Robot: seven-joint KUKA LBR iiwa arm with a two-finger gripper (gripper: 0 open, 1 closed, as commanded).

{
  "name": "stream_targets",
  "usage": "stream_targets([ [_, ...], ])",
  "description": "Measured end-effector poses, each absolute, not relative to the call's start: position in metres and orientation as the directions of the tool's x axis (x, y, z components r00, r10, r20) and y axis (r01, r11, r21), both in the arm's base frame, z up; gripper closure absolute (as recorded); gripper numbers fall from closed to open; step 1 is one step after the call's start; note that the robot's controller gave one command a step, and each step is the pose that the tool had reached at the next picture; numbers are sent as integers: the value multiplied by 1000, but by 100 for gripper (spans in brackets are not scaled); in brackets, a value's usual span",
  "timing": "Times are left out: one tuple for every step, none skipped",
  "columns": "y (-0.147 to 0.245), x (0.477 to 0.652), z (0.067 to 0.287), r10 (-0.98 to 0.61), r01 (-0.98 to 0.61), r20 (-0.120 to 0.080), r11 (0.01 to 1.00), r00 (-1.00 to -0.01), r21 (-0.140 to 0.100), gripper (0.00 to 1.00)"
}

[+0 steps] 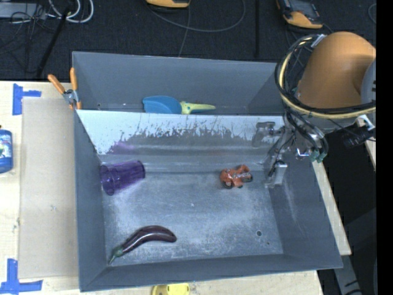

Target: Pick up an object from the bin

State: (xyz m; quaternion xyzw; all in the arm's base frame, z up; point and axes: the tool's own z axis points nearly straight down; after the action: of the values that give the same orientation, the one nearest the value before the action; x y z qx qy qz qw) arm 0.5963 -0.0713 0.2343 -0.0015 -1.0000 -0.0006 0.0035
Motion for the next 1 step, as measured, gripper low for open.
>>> stream_targets([
  [-71,598,239,2,2,-1,1000,-1000,0,0],
])
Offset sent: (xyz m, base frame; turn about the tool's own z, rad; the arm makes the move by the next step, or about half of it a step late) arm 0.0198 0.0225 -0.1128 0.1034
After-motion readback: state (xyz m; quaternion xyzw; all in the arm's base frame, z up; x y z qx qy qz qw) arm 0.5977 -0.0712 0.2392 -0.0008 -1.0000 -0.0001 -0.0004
